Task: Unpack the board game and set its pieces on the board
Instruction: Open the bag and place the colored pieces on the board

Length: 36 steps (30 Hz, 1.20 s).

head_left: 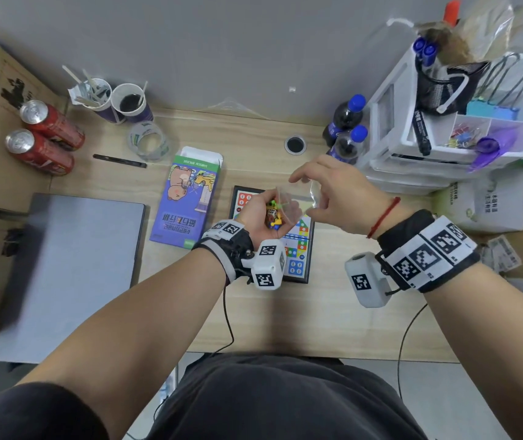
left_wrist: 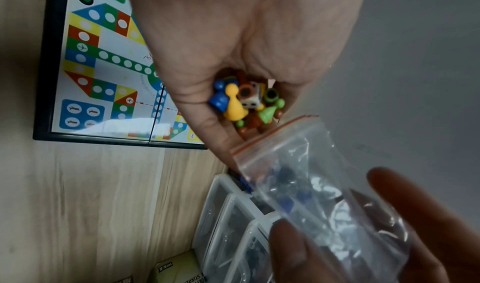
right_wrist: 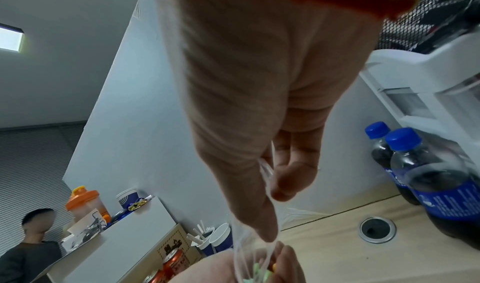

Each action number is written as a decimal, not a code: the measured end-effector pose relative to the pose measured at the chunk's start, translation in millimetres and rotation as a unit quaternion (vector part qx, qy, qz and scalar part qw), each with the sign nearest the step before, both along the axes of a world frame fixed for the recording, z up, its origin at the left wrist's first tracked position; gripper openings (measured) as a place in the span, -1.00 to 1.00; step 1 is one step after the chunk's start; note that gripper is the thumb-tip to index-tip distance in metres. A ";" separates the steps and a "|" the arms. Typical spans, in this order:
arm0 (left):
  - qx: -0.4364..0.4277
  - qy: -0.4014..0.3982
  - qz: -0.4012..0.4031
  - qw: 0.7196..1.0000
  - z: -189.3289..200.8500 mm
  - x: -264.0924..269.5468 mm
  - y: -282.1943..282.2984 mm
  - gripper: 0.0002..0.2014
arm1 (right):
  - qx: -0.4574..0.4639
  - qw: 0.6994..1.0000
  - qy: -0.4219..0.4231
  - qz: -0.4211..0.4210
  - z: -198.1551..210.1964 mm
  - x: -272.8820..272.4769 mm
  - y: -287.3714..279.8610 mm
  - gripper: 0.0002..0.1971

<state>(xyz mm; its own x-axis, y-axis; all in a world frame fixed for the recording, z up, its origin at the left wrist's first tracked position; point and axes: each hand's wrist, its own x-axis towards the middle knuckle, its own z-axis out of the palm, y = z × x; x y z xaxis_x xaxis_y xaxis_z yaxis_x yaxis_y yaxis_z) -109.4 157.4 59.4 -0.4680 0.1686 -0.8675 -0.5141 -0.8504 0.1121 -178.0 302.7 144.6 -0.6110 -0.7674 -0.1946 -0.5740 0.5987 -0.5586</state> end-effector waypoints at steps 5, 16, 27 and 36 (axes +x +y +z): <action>0.014 -0.002 -0.014 1.000 -3.0 -0.3 -8.0 -0.68 | 0.007 0.999 -0.002 -0.038 -9.6 -7.7 12.2 -0.51; -0.121 0.012 -0.158 0.980 -14.4 9.8 -6.0 -0.64 | 0.075 0.958 -0.114 -0.251 -127.3 11.9 90.2 -0.68; -0.226 0.031 -0.210 0.951 -23.8 6.4 25.6 -0.65 | 0.218 0.935 -0.096 -0.261 -146.5 10.2 117.1 -0.42; -0.275 0.001 -0.189 0.943 -24.9 5.3 36.3 -0.72 | -0.097 0.970 -0.198 -0.108 -101.5 3.4 29.0 -0.75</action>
